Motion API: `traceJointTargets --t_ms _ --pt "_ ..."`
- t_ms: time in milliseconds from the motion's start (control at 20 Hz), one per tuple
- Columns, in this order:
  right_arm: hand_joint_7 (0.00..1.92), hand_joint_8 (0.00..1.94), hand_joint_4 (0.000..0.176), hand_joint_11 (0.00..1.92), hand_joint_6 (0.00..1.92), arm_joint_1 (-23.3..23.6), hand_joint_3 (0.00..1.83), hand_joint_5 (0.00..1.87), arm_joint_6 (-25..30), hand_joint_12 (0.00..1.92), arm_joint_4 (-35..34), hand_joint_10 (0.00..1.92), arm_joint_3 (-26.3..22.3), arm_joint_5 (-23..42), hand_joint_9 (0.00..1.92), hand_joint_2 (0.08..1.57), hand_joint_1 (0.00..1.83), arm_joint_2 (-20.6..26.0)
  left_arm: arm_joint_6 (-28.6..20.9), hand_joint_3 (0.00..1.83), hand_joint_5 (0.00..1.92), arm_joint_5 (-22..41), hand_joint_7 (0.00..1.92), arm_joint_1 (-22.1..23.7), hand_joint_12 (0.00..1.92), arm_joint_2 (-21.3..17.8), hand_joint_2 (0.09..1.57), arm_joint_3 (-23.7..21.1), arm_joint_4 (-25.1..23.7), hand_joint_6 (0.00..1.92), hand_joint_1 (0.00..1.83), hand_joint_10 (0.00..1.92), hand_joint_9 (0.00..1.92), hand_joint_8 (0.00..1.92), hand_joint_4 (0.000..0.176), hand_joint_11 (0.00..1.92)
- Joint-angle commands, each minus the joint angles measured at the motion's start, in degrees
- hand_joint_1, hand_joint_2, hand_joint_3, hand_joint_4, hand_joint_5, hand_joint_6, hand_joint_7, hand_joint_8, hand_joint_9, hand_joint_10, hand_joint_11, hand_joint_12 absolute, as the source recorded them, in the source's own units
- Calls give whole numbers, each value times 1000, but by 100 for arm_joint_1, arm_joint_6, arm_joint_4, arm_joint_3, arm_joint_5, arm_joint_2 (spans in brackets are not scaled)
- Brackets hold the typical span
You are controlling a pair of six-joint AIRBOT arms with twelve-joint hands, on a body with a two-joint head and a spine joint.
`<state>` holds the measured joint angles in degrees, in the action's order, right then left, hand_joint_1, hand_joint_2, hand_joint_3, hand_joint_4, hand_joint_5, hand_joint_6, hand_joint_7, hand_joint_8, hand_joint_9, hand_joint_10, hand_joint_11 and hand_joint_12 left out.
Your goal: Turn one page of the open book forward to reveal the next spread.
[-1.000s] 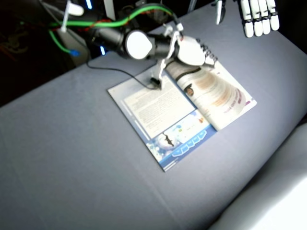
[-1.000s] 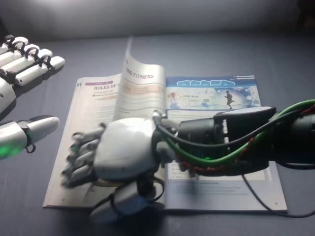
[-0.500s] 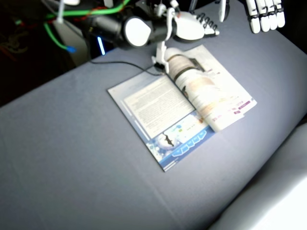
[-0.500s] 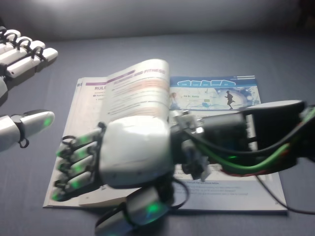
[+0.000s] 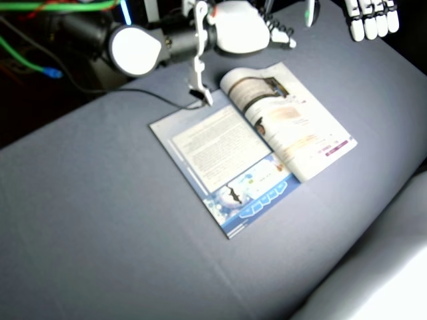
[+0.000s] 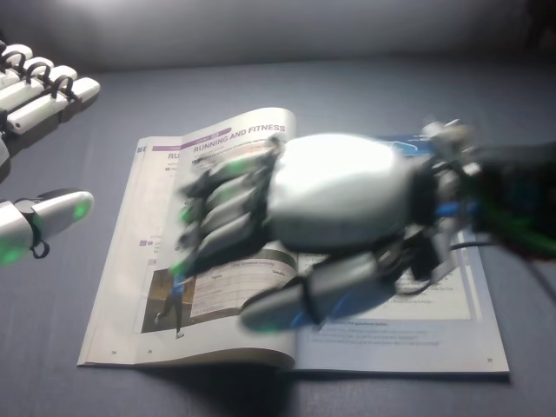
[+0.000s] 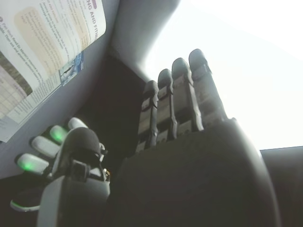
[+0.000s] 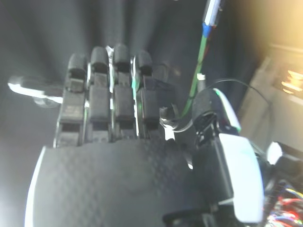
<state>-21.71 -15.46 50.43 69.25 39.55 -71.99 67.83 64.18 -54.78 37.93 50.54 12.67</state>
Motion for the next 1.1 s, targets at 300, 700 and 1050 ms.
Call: traceJointTargets --t_ms 300,700,1050 --pt "442 6 0 79 0 -508 0 406 3 629 -2293 0 83 1035 383 1344 0 1005 11 0 156 842 168 -9 44 -32 1349 -82 23 5 0 0 139 0 0 86" --pt "281 0 0 41 1 -1470 0 258 3 327 -3969 2 -190 2334 226 1209 0 1955 -15 0 148 1103 168 -202 58 -12 1343 -195 -5 0 0 5 140 1 0 111" --pt "72 7 0 13 5 -2519 0 102 3 6 -5010 7 -781 3662 19 1279 0 2766 -519 5 152 1693 172 -318 50 84 1382 -213 -43 7 0 17 152 11 0 107"
